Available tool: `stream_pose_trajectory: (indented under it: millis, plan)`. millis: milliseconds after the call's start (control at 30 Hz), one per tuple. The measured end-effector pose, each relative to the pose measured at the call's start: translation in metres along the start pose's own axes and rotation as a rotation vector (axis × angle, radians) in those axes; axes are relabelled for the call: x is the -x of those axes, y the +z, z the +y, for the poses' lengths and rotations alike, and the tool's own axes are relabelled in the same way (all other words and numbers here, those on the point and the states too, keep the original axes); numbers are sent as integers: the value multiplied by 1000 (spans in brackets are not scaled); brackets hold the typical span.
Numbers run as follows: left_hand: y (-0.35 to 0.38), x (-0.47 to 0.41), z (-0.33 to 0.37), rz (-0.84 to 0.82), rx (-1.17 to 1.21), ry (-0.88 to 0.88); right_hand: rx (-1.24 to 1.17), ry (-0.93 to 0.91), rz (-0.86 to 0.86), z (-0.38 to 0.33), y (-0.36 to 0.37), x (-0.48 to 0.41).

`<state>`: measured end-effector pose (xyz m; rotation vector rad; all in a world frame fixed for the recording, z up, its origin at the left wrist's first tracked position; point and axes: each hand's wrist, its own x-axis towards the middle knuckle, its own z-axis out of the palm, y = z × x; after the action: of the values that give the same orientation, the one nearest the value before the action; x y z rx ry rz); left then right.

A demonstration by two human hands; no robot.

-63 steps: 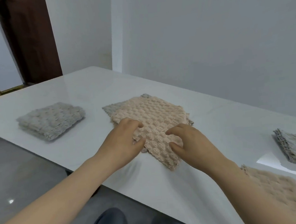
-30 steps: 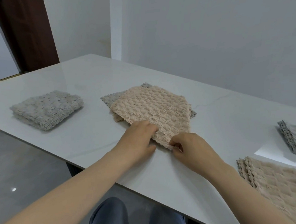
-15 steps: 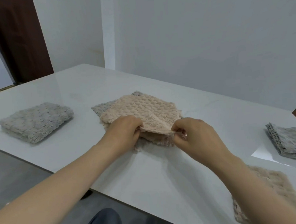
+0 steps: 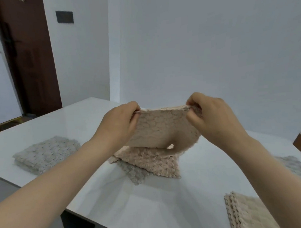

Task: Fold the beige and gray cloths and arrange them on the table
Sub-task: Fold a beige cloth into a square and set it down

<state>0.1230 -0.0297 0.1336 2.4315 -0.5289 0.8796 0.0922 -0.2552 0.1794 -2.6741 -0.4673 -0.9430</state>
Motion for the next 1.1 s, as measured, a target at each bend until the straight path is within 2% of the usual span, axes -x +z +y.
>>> stream_pose_trajectory:
  millis: [233, 567, 867, 1100]
  plan:
    - [-45, -19, 25, 131, -34, 114, -55, -35, 128, -7, -46, -12]
    - [-90, -23, 50, 218, -66, 143, -101, -59, 219, -9, -82, -12]
    - [-91, -22, 34, 159, -141, 94, -108, 32, 229, 10, -81, -10]
    - [-82, -21, 20, 122, -31, -16, -185, 130, 168, 22, -70, -12]
